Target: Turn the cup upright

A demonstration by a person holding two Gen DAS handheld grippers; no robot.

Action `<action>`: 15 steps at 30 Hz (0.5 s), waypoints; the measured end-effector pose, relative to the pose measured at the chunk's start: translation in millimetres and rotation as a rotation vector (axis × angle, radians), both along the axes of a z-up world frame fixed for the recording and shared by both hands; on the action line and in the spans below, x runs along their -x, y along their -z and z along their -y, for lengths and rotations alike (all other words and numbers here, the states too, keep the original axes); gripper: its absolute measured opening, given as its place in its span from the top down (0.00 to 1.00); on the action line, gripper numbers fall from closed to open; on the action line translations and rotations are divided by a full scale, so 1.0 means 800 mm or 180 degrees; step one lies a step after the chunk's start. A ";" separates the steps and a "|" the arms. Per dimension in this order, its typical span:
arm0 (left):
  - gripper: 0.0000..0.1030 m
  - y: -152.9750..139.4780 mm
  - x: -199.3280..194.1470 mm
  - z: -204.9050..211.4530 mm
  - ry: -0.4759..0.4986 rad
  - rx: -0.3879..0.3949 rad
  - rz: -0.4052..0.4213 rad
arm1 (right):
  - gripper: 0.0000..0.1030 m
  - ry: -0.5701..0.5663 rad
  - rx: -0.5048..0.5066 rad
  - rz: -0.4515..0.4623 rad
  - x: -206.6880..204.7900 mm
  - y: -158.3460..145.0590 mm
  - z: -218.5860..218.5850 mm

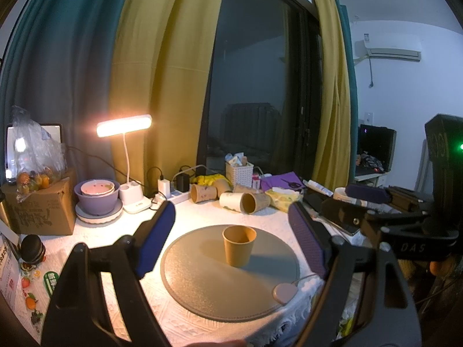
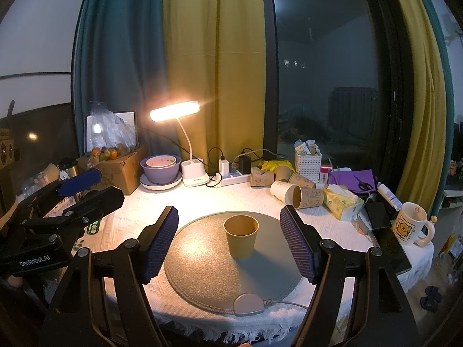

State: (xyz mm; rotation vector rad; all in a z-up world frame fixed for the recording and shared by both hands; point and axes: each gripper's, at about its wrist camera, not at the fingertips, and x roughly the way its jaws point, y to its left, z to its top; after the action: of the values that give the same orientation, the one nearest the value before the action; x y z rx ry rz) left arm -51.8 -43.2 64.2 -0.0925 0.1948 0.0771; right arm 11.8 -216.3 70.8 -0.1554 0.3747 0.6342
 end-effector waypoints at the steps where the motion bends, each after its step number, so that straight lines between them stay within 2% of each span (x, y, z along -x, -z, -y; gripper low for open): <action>1: 0.21 0.000 0.001 0.001 0.0001 0.0001 0.0000 | 0.26 0.0001 -0.0002 0.0002 0.000 -0.001 0.000; 15: 0.21 0.001 0.001 0.001 0.0004 0.0005 -0.0002 | 0.26 0.0000 0.0001 -0.0001 0.000 0.001 0.001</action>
State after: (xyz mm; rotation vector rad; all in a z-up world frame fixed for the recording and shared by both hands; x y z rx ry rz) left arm -52.5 -43.7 63.8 -0.0938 0.1956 0.0758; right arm 12.2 -217.4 70.2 -0.1558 0.3750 0.6341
